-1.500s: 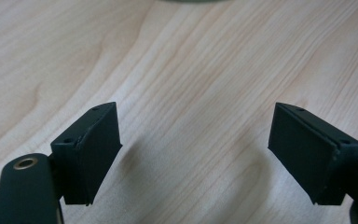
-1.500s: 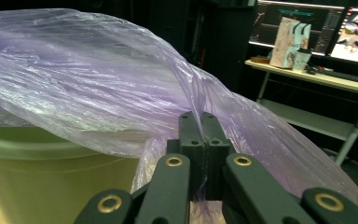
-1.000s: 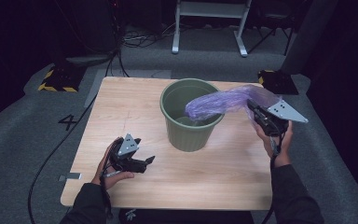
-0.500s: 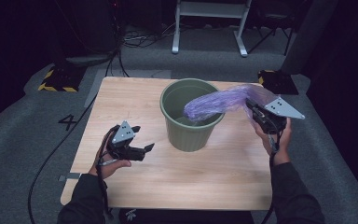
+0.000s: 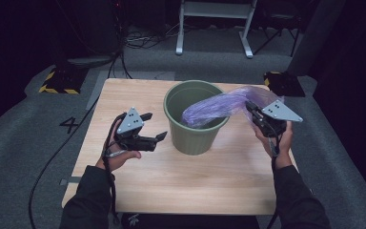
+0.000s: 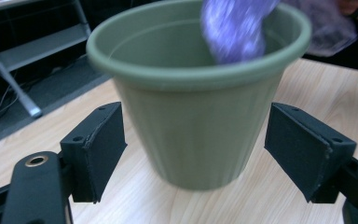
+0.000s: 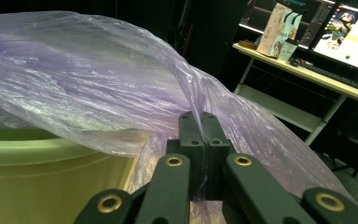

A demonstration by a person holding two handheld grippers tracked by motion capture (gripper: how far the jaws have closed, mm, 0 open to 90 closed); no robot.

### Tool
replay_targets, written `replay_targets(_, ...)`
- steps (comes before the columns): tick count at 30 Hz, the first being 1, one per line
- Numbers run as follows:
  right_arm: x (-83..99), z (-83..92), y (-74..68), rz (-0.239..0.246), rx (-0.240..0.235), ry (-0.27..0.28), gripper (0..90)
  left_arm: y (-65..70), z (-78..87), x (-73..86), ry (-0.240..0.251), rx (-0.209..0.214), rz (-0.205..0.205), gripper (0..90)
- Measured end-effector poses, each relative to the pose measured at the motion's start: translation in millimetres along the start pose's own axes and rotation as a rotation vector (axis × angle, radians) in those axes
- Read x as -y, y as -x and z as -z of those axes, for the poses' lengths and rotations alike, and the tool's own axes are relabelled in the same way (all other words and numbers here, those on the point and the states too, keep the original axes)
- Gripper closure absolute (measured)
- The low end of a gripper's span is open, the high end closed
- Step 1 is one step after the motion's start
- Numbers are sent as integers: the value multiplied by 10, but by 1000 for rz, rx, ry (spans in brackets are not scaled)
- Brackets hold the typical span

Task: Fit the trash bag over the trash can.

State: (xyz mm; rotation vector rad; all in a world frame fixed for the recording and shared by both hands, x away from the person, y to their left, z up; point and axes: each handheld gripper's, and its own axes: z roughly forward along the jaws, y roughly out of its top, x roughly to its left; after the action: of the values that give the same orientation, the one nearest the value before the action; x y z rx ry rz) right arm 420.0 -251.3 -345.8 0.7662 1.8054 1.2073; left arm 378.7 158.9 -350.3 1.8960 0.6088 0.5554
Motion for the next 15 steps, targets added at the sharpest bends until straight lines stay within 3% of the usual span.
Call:
replay_targets(8,-24,7,-59,28,0,-5,900,74,-179,-303,14,13,-39,225)
replay_targets(15,-63,-1,-162,62,-33,-8,899,83,-379,-540,-19,37,-68,224)
